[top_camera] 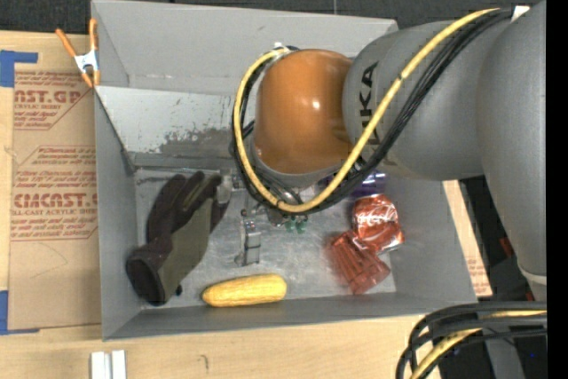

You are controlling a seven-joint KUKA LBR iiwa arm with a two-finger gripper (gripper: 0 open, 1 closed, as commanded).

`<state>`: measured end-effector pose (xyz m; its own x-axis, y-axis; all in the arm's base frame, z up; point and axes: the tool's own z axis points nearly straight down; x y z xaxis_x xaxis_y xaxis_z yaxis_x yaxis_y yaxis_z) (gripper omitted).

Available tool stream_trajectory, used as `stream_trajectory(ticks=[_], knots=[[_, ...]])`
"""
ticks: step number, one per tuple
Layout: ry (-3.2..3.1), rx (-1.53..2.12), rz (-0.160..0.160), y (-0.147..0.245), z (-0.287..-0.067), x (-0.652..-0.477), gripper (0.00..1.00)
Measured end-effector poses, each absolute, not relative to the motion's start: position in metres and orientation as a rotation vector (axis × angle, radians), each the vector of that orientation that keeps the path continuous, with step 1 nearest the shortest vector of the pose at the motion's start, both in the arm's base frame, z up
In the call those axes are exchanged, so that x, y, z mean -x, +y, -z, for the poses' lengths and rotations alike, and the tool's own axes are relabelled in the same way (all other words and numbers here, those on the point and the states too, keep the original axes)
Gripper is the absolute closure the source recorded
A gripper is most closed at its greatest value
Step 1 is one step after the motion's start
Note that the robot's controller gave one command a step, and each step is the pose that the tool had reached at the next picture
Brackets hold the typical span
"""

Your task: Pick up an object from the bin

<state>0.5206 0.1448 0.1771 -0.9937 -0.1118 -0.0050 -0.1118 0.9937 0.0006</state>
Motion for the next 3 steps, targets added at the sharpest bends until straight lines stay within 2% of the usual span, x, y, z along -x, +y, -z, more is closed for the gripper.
stream_trajectory(ticks=[1,2,3], knots=[[3.075,0.645,-0.002,0.117,-0.159,-0.492,0.00],[3.029,0.822,0.000,0.177,-0.138,-0.539,0.00],[2.893,1.206,-0.005,0.148,-0.090,-0.504,0.00]])
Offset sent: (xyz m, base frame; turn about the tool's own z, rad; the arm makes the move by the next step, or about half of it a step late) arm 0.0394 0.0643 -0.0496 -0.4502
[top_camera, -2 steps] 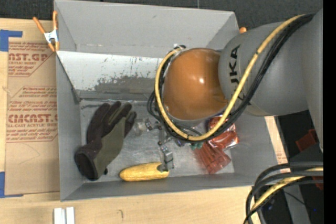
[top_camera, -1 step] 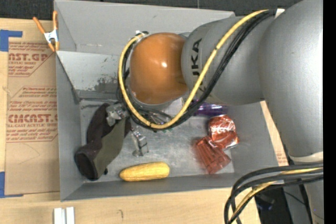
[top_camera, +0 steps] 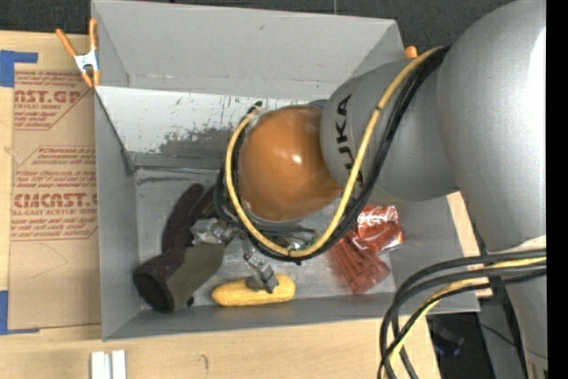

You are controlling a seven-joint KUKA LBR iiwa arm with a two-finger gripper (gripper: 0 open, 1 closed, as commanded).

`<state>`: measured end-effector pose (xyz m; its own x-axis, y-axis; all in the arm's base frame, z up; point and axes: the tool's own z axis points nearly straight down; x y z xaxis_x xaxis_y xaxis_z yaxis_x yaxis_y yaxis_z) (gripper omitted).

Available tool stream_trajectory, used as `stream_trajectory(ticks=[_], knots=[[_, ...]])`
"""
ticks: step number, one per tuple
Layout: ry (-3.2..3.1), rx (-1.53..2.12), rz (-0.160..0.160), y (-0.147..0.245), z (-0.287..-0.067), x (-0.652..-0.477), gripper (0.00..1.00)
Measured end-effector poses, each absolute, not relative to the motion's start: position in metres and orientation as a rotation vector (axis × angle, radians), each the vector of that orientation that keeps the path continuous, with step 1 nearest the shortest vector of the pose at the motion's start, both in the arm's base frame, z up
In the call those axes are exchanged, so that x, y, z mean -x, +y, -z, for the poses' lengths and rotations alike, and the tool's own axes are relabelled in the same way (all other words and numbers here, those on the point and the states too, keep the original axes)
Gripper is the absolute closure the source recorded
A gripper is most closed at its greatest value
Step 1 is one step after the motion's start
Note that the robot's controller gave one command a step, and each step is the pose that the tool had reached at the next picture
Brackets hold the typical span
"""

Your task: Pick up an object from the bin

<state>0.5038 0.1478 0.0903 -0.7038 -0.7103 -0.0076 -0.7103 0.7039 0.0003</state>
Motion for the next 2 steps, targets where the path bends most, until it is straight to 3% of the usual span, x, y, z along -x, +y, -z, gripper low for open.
stream_trajectory(ticks=[1,2], knots=[[2.788,1.429,-0.005,0.2281,-0.0718,-0.5646,1.00],[2.789,1.429,-0.005,0.2280,-0.0718,-0.5646,1.00]])
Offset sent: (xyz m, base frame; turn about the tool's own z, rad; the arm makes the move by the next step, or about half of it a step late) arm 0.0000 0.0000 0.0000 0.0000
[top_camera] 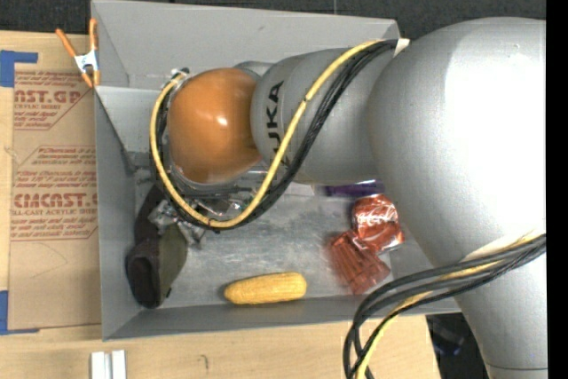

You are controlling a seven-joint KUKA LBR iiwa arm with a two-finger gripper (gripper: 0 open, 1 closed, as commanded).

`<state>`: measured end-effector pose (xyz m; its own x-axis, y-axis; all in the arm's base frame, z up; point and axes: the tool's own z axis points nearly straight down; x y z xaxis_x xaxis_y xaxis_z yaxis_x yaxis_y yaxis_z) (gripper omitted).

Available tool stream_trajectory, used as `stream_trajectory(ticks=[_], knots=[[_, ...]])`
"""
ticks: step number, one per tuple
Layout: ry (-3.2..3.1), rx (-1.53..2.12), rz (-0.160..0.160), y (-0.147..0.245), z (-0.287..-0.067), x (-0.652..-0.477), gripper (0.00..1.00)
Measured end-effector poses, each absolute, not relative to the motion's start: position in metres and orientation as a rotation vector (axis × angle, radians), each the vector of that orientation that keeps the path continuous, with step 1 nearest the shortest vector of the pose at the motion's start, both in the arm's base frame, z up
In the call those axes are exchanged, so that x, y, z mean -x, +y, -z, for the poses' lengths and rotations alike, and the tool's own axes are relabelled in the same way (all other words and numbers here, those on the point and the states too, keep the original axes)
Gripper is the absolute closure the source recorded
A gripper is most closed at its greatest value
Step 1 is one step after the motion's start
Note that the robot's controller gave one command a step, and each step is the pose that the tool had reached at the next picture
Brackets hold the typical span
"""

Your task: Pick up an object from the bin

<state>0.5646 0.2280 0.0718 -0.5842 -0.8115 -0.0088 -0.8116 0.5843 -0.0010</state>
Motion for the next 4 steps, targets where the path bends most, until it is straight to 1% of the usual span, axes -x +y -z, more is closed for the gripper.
stream_trajectory(ticks=[1,2,3,4], knots=[[2.794,1.432,-0.005,0.228,-0.076,-0.563,1.00],[2.801,1.435,-0.004,0.227,-0.094,-0.562,1.00],[2.794,1.432,-0.001,0.228,-0.111,-0.564,1.00],[2.791,1.429,0.000,0.228,-0.120,-0.564,1.00]])
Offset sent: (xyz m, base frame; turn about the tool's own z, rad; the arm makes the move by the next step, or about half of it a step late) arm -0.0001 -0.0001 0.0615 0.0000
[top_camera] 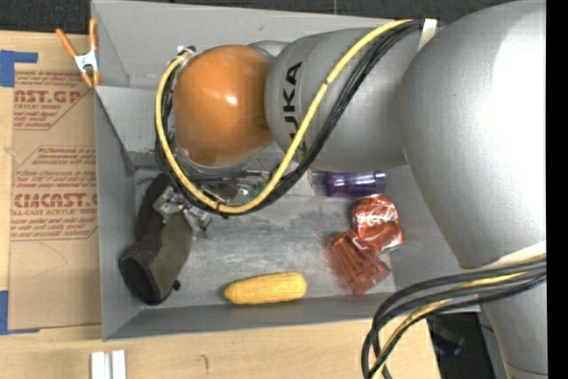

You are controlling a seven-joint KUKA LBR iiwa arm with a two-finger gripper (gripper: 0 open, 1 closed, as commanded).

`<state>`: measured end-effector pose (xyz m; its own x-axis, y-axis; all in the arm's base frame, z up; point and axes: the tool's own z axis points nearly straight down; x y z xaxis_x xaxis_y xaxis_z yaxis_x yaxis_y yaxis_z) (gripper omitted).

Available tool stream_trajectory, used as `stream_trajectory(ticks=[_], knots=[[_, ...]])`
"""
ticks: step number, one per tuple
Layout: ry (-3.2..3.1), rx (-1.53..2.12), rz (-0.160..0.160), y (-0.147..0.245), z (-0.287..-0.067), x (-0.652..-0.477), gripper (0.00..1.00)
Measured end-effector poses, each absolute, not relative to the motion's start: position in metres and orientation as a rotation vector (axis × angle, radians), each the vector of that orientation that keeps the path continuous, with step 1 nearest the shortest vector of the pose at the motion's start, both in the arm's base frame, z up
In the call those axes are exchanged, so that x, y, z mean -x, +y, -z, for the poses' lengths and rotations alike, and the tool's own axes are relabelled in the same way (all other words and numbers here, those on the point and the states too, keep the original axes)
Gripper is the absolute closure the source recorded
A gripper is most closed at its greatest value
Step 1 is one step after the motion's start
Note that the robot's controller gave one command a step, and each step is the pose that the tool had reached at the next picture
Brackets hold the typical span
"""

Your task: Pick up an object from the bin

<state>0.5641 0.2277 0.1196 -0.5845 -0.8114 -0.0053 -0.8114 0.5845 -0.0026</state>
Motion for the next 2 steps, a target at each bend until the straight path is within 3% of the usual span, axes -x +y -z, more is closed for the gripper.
stream_trajectory(ticks=[2], knots=[[2.794,1.430,-0.001,0.2281,-0.1355,-0.5636,1.00]])
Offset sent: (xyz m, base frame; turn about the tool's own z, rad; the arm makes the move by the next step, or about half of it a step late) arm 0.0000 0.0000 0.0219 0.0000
